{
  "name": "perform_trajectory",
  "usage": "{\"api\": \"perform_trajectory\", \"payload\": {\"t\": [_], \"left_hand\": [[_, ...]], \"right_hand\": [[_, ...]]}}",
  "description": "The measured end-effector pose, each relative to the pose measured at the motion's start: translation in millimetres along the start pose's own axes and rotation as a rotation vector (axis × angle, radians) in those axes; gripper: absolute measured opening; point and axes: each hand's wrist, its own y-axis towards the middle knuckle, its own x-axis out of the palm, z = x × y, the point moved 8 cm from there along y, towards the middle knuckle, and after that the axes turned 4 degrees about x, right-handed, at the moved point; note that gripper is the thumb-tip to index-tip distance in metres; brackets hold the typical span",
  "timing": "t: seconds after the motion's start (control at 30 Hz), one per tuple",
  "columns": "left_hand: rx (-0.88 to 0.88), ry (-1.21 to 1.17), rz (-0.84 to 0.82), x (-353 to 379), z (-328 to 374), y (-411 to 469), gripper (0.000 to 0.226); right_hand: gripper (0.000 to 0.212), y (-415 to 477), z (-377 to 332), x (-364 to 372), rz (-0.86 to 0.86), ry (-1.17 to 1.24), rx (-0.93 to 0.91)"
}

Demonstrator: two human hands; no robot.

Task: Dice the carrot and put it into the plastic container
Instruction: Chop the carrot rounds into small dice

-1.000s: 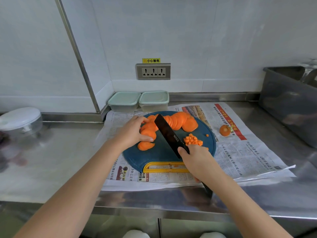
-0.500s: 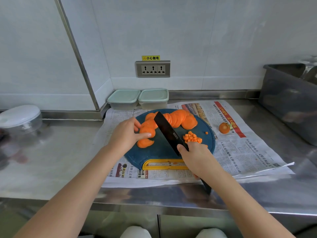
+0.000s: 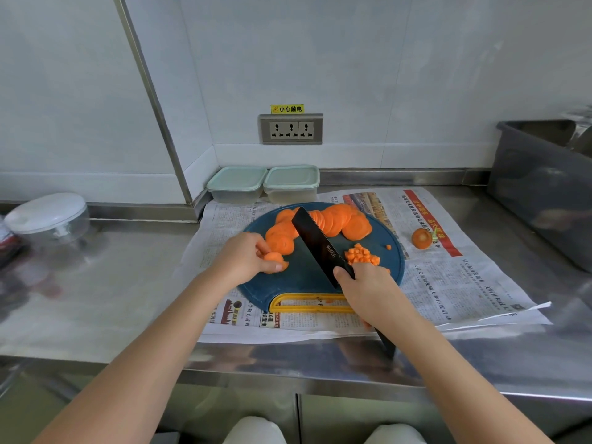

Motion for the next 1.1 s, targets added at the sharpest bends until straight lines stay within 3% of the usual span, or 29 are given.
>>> {"api": "perform_trajectory", "payload": {"t": [0.2,0.37,0.47,1.1], "left_hand": [[0.153,-0.125,0.074,-10,13,15,0.03],[0.144,-0.091,0.059,-9,3,31,0.063],[0.144,-0.103,0.051,-7,0,33,0.071],[0.174,-0.032,0.09,-6,2,33,0.075]], "right_hand": [[0.034,-1,1,0,-0.001,0.034,-0.008],[0.032,0,2,1,-0.004,0.034,-0.001],[0.031,0,2,0,0.0,0.037,-0.005],[0.03,0,2,0,0.005,0.03,-0.006]]}}
